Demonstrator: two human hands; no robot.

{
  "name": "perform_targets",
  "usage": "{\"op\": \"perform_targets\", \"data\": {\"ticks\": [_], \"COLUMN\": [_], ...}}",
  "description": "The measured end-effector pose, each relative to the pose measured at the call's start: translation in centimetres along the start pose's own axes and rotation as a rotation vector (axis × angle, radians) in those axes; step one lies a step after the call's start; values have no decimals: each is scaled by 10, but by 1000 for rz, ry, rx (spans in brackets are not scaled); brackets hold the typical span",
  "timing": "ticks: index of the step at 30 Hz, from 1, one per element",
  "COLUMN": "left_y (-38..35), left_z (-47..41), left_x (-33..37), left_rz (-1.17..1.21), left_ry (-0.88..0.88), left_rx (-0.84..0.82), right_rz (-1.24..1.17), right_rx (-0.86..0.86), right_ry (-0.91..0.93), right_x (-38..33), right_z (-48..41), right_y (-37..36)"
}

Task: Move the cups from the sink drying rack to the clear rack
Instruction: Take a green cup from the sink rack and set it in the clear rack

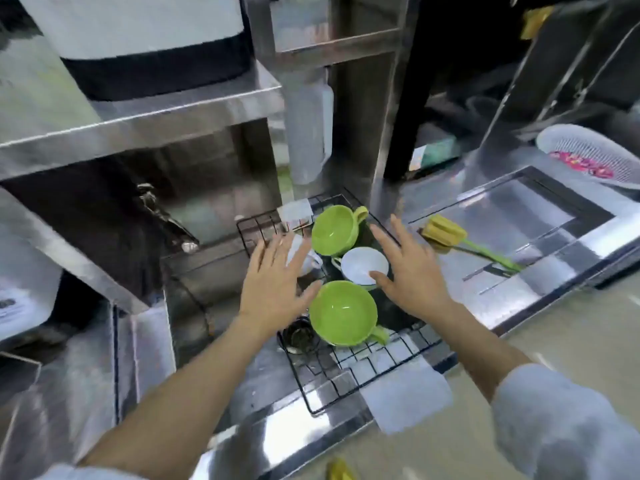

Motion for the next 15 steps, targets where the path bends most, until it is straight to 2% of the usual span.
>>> {"op": "perform_targets", "data": {"ticks": [5,8,10,15], "left_y": [-44,-51,-57,-62], "left_z": [21,17,18,19], "left_x": [8,13,17,21], "left_rz": [-82,-141,-154,-124], "left_ry": [24,-1,12,96], "left_rx": [-214,-312,-403,-478], "right_rz": [-127,-87,-60,-275], "right_rx": [-156,-208,-337,-688], "right_ry": [-105,-50,-54,-226], "right_x": [19,15,13,8], "right_z": [16,17,18,34], "right_y": [-36,-46,-58,-83]}}
Point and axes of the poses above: each hand's wrist, its own z-axis away from the middle knuckle, its own y-axis out of the back of the hand, x = y × z, the point moved 8 cm from there along -z, towards the middle knuckle, and after that the axes turned 12 degrees about x, right-handed, at the moved point
